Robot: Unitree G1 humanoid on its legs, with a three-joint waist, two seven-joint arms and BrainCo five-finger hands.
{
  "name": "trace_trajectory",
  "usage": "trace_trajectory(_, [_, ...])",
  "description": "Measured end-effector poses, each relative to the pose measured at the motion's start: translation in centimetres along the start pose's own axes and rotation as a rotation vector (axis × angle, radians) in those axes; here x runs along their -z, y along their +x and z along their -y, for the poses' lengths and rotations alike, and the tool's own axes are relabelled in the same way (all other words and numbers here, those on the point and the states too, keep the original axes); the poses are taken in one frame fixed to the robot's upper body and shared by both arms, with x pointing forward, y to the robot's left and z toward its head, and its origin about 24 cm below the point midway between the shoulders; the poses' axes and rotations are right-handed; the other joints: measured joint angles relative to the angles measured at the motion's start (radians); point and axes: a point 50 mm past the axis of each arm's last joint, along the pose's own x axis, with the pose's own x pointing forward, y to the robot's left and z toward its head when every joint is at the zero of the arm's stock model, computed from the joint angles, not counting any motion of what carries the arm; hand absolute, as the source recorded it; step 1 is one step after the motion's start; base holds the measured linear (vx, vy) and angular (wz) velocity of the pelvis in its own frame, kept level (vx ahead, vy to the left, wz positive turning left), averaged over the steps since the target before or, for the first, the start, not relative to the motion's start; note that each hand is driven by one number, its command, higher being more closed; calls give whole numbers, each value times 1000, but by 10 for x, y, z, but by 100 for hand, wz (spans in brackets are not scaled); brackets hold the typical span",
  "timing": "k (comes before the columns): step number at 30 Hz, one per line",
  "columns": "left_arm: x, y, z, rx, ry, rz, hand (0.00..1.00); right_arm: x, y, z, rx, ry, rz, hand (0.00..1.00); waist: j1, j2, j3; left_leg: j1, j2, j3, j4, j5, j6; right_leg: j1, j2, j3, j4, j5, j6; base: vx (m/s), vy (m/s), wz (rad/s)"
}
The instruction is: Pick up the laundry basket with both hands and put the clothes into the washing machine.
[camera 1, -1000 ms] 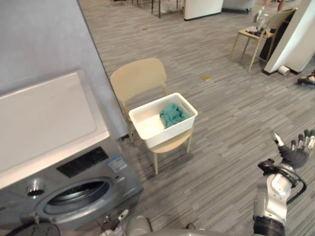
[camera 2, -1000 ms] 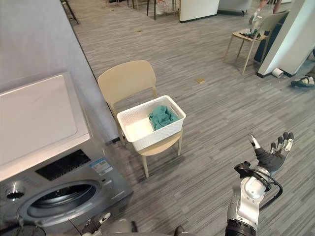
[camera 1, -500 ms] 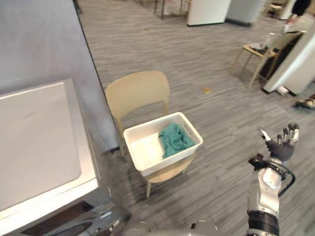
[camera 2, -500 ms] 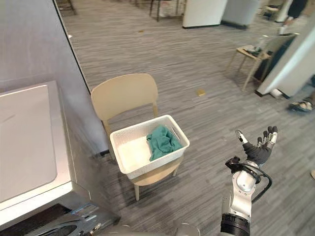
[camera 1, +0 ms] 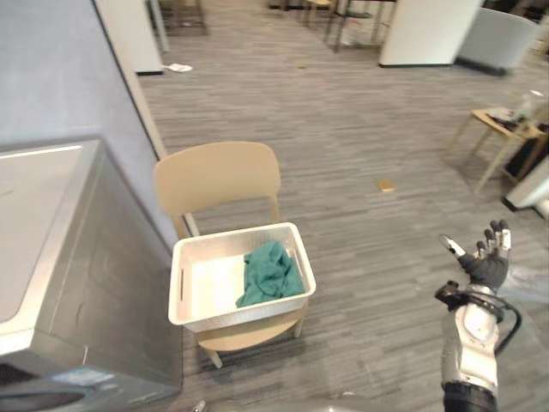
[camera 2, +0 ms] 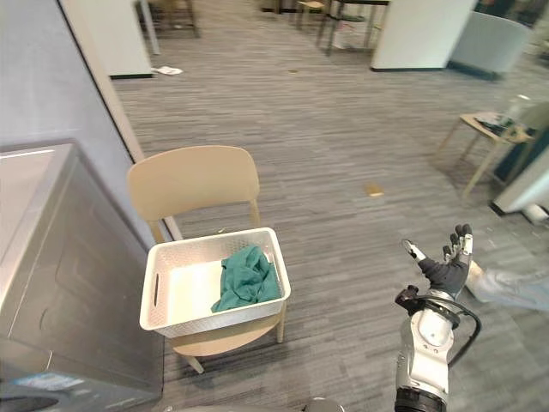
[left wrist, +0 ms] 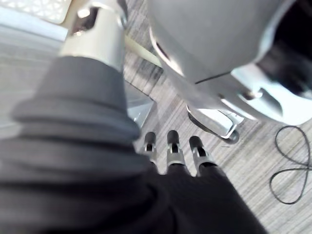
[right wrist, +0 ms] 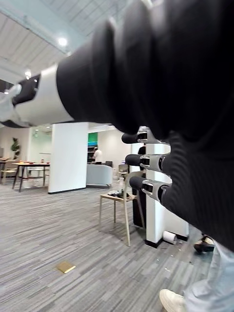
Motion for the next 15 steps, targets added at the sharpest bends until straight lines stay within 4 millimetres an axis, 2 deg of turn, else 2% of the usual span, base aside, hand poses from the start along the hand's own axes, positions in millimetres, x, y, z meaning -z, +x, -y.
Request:
trace_trajectory(1, [3, -1, -1, 1, 6, -7, 0, -2, 2, 3, -19, -34, 13, 0, 2, 1, 1, -6, -9, 76, 5, -6, 5, 25, 8, -30, -38, 9, -10, 53, -195, 76])
trace_trajectory(4, [5, -1, -1, 21, 16, -15, 0, -6, 7, -2, -107, -98, 27, 0, 5, -3, 3, 2, -30, 111, -93, 4, -5, 51, 22, -79, -108, 41, -13, 5, -36, 52])
trace_trajectory(6, [6, -1, 0, 34, 19, -16, 0, -6, 7, -6, -154, -133, 25, 0, 3, -4, 7, 39, -61, 121, -190, 33, -63, 71, 20, -96, -160, 78, -1, 0, 74, 31])
trace_trajectory(7, [3, -1, 1, 49, 33, -7, 0, -4, 6, -9, -183, -154, 13, 0, 5, 0, 9, 60, -85, 122, -238, 56, -103, 83, 10, -101, -190, 99, 10, -29, 127, 22])
trace_trajectory(8, [-1, -1, 3, 64, 58, 9, 0, -1, 5, -12, -212, -173, 1, 0, 4, -7, 16, 61, -110, 119, -274, 67, -120, 83, -6, -112, -200, 112, 19, -49, 137, 26])
trace_trajectory(11, [-7, 1, 5, 94, 103, 24, 0, 4, 0, -19, -278, -210, -15, 0, 3, -16, 27, 54, -150, 98, -310, 73, -127, 86, -36, -135, -232, 139, 41, -54, 138, 31])
trace_trajectory(15, [-19, 2, 10, 135, 153, 61, 0, 25, -10, -38, -450, -337, -78, 0, 12, -24, 39, 16, -199, 68, -311, 73, -122, 90, -74, -165, -248, 159, 65, -68, 111, 28])
